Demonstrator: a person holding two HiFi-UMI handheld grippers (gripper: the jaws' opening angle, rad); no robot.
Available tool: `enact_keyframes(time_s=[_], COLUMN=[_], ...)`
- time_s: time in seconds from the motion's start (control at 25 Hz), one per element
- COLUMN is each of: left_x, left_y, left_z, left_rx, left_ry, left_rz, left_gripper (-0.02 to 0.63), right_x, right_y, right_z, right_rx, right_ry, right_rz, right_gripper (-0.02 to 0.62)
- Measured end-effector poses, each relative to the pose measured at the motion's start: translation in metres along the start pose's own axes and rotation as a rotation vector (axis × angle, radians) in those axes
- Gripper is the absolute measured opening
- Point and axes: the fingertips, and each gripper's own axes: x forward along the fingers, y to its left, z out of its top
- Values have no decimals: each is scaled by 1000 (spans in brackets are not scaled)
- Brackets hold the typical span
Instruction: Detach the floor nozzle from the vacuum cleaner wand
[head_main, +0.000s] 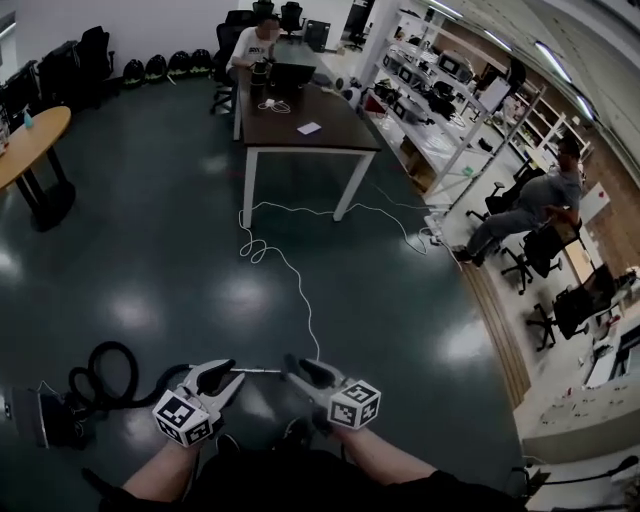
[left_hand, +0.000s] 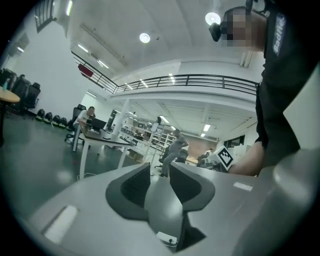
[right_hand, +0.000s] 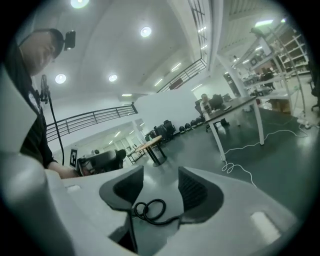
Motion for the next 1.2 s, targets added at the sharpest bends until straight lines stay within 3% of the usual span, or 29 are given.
enact_keyframes(time_s=[0.16,0.36,0.52,0.64,0.96,1.2], left_x=[-5,2,14,27,43,36], left_y=[-37,-98,-138,-165,-208,-214], left_z=[-20,19,60,66,55,38], left_rx=[-5,74,128,181,209,208], left_ry=[41,-14,-57,-78,-102,-68], left_rz=[-115,-194,-172,-168,-135,-101], left_gripper=[124,117,96,77,15,2], right_x=[-17,-53,-81,-111,-148,-151], right_y=[39,83,99,104,104,103], right_z=[-7,34,60,80,81,61], right_rx=[25,-98,-225,-288,-322,-310], right_ry=[-41,-159,-218,-256,-304,-302], right_rz=[-24,46,96,135,185,167], right_gripper=[203,178,136,96,2,2])
